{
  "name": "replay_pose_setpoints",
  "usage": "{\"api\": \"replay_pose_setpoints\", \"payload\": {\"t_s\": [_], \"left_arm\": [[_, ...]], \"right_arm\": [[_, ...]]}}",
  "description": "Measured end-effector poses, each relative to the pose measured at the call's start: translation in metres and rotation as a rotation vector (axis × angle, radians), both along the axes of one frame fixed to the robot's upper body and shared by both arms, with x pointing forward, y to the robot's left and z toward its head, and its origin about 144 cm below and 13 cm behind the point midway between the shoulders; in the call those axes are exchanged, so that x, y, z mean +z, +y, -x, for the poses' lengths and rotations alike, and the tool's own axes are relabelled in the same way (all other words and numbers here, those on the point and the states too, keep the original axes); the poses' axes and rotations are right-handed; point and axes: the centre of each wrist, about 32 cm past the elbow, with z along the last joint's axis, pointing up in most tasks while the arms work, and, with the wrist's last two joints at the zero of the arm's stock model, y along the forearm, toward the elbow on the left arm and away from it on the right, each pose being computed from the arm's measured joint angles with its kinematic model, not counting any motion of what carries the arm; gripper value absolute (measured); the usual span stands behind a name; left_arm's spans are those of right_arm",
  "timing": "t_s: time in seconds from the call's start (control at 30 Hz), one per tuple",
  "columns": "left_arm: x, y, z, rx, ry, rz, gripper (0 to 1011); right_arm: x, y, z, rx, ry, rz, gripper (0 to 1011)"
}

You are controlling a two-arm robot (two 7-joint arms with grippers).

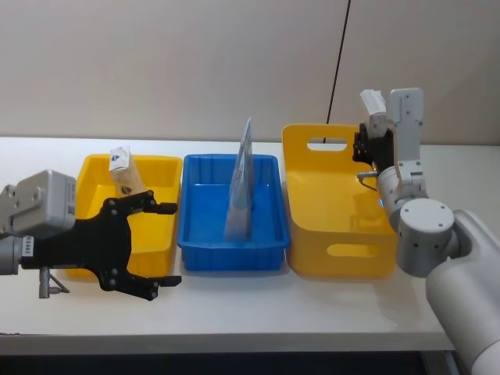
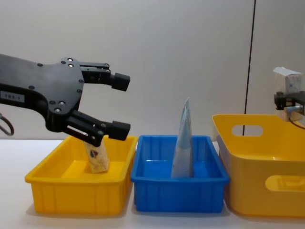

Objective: Bimanual collaborative sorting of washing and personal care products

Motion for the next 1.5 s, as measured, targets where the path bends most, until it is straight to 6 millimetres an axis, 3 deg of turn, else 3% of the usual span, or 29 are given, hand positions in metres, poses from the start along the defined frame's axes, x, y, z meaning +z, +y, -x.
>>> {"api": "replay_pose_setpoints", "payload": {"t_s": [0.83,1.5], "left_arm": [[0.000,0.000,0.000,0.000,0.000,0.000,1001],[0.000,0.000,0.000,0.000,0.000,0.000,1001]], "right_arm": [[0.004,0.012,-0.027,-0.005,0.012,-0.008,342],[0.004,0.023,-0.034,0.072,0.049,0.026,341]]}}
